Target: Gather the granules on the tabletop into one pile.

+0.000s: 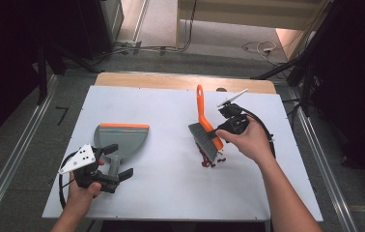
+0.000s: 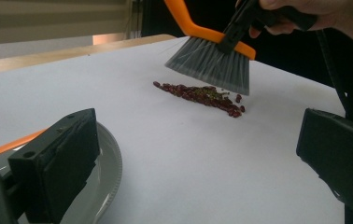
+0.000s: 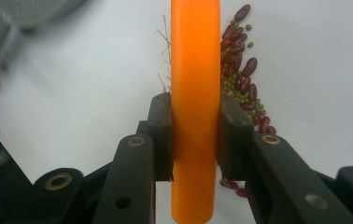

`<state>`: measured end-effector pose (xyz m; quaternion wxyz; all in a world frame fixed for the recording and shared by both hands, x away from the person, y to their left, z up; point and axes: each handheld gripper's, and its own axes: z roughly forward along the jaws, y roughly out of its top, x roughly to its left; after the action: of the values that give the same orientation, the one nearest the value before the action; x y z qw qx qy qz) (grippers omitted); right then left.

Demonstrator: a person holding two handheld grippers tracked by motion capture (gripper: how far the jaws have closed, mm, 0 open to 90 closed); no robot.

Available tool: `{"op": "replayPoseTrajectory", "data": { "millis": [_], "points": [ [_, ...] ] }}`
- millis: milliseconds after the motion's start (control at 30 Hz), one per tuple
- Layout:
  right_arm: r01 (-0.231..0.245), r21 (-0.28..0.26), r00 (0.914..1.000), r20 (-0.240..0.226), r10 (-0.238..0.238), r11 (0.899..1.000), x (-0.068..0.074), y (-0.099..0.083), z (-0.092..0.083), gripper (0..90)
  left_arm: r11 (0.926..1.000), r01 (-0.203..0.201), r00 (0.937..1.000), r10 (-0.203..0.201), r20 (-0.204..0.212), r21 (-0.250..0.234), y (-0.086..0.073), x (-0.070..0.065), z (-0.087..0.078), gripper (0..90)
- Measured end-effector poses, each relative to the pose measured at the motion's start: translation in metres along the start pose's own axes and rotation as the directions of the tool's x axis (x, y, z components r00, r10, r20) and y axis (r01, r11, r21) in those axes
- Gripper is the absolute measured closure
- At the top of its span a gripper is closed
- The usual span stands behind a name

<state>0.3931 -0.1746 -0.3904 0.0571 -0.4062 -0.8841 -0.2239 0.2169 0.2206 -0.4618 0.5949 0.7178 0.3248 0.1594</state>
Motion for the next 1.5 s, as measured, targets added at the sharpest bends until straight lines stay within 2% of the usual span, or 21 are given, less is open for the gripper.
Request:
{"op": "replayPoseTrajectory", "data": {
  "millis": [67, 133, 167, 267, 433, 467, 500, 533, 600, 633, 700, 900, 1033, 1067, 1100, 1133, 1200, 1233, 1333, 1367, 1500],
  "points": [
    [0.095, 0.026, 0.9953, 0.012, -0.096, 0.995, 0.007, -0.005, -0.001, 68.8, 1.0000, 0.000, 1.0000, 0.000, 0.000, 0.000, 0.000, -0.001, 0.001, 0.0],
    [0.177, 0.070, 0.9838, 0.015, -0.179, 0.982, 0.013, -0.011, 0.001, 68.8, 1.0000, -0.002, 1.0000, 0.002, 0.001, 0.004, 0.000, -0.002, 0.001, 0.0],
    [0.215, 0.105, 0.9762, 0.008, -0.217, 0.971, 0.016, -0.014, 0.003, 68.8, 1.0000, -0.002, 1.0000, 0.002, 0.001, 0.003, 0.000, -0.002, 0.002, 0.0],
    [0.346, 0.168, 0.9353, 0.013, -0.353, 0.923, 0.024, -0.024, 0.009, 68.8, 1.0000, -0.008, 1.0000, 0.008, 0.002, 0.006, 0.001, -0.003, 0.002, 0.0],
    [0.417, 0.205, 0.9066, -0.022, -0.421, 0.886, 0.024, -0.031, 0.015, 68.8, 0.9999, -0.008, 1.0000, 0.008, 0.000, 0.010, 0.000, -0.003, 0.003, 0.0],
    [0.449, 0.199, 0.8919, -0.038, -0.451, 0.871, 0.024, -0.031, 0.016, 68.8, 0.9999, -0.008, 1.0000, 0.008, -0.002, 0.011, 0.000, -0.003, 0.003, 0.0],
    [0.489, 0.195, 0.8708, -0.050, -0.489, 0.850, 0.025, -0.032, 0.017, 68.8, 0.9999, -0.007, 1.0000, 0.007, -0.005, 0.013, 0.000, -0.003, 0.003, 0.0],
    [0.510, 0.190, 0.8596, -0.071, -0.506, 0.839, 0.027, -0.032, 0.019, 68.8, 0.9999, -0.008, 1.0000, 0.008, -0.003, 0.012, 0.000, -0.003, 0.003, 0.0],
    [0.513, 0.202, 0.8576, -0.082, -0.508, 0.834, 0.028, -0.031, 0.024, 68.8, 0.9999, -0.007, 1.0000, 0.007, -0.004, 0.013, 0.000, -0.003, 0.003, 0.0],
    [0.527, 0.219, 0.8482, -0.078, -0.524, 0.821, 0.028, -0.029, 0.027, 68.8, 0.9999, -0.005, 1.0000, 0.005, -0.004, 0.012, 0.000, -0.003, 0.003, 0.0],
    [0.521, 0.233, 0.8499, -0.054, -0.524, 0.821, 0.025, -0.024, 0.030, 68.8, 0.9999, -0.006, 1.0000, 0.006, -0.003, 0.012, 0.000, -0.003, 0.003, 0.0],
    [0.528, 0.239, 0.8463, -0.068, -0.528, 0.815, 0.016, -0.012, 0.033, 68.8, 0.9999, -0.005, 1.0000, 0.005, -0.008, 0.013, 0.000, -0.003, 0.002, 0.0],
    [0.521, 0.243, 0.8508, -0.069, -0.521, 0.819, 0.009, -0.003, 0.034, 68.8, 1.0000, -0.007, 1.0000, 0.007, -0.006, 0.007, 0.001, -0.004, 0.002, 0.0],
    [0.510, 0.246, 0.8572, -0.064, -0.511, 0.824, 0.008, -0.001, 0.033, 68.8, 1.0000, -0.008, 0.9999, 0.008, -0.007, 0.006, 0.001, -0.004, 0.002, 0.0],
    [0.507, 0.247, 0.8585, -0.060, -0.509, 0.826, 0.006, 0.001, 0.033, 68.8, 0.9999, -0.008, 0.9999, 0.008, -0.006, 0.006, 0.001, -0.004, 0.002, 0.0],
    [0.511, 0.246, 0.8560, -0.058, -0.514, 0.824, 0.004, 0.003, 0.034, 68.8, 0.9999, -0.008, 0.9999, 0.008, -0.006, 0.006, 0.001, -0.004, 0.001, 0.0],
    [0.504, 0.250, 0.8609, -0.065, -0.505, 0.827, 0.002, 0.006, 0.034, 68.8, 0.9999, -0.009, 0.9999, 0.009, -0.007, 0.007, 0.001, -0.003, 0.001, 0.0],
    [0.508, 0.250, 0.8580, -0.063, -0.510, 0.824, 0.000, 0.008, 0.035, 68.8, 0.9999, -0.009, 0.9999, 0.009, -0.008, 0.008, 0.001, -0.003, 0.001, 0.0],
    [0.504, 0.246, 0.8609, -0.066, -0.505, 0.828, -0.004, 0.013, 0.036, 68.8, 0.9999, -0.010, 0.9999, 0.010, -0.007, 0.003, 0.001, -0.003, 0.000, 0.0],
    [0.492, 0.247, 0.8682, -0.065, -0.492, 0.835, -0.004, 0.014, 0.036, 68.8, 1.0000, -0.009, 0.9999, 0.009, -0.007, 0.003, 0.001, -0.004, 0.000, 0.0],
    [0.494, 0.254, 0.8666, -0.066, -0.495, 0.832, -0.008, 0.021, 0.036, 68.7, 0.9999, -0.012, 0.9999, 0.012, -0.006, 0.004, 0.002, -0.004, 0.000, 0.0]
  ]
}}
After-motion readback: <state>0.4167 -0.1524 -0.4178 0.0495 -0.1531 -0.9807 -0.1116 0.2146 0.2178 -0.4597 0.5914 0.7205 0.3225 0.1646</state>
